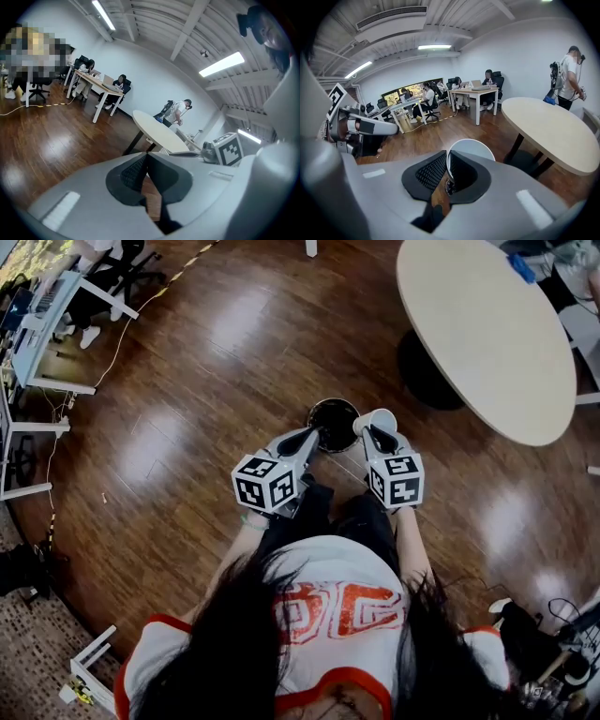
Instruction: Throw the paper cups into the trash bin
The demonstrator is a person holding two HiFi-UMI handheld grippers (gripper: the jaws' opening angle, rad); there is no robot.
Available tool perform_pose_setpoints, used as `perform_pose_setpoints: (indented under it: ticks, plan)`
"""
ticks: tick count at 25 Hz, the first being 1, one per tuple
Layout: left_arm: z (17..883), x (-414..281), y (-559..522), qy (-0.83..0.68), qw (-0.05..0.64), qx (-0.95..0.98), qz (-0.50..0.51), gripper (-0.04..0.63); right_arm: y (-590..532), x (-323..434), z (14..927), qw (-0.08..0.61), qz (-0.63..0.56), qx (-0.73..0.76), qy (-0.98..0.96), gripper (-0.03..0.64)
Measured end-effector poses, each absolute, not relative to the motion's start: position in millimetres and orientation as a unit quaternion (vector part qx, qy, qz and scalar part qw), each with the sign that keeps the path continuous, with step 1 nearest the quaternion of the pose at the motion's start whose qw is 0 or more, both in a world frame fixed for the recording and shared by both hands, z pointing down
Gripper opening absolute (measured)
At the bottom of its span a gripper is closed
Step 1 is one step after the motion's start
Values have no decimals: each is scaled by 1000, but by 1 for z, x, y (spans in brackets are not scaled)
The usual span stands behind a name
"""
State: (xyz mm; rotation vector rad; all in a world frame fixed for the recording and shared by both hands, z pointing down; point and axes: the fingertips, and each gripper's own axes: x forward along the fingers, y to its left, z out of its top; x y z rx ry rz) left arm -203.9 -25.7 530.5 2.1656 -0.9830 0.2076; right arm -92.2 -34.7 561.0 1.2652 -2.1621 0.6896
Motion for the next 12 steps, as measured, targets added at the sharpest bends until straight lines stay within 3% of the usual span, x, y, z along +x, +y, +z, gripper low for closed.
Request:
perform_pose_setpoints:
  ticks: [12]
  plan:
    - [547,-218,-37,-379,393,834,76,0,-51,-113,630,308,303,451,-781,28]
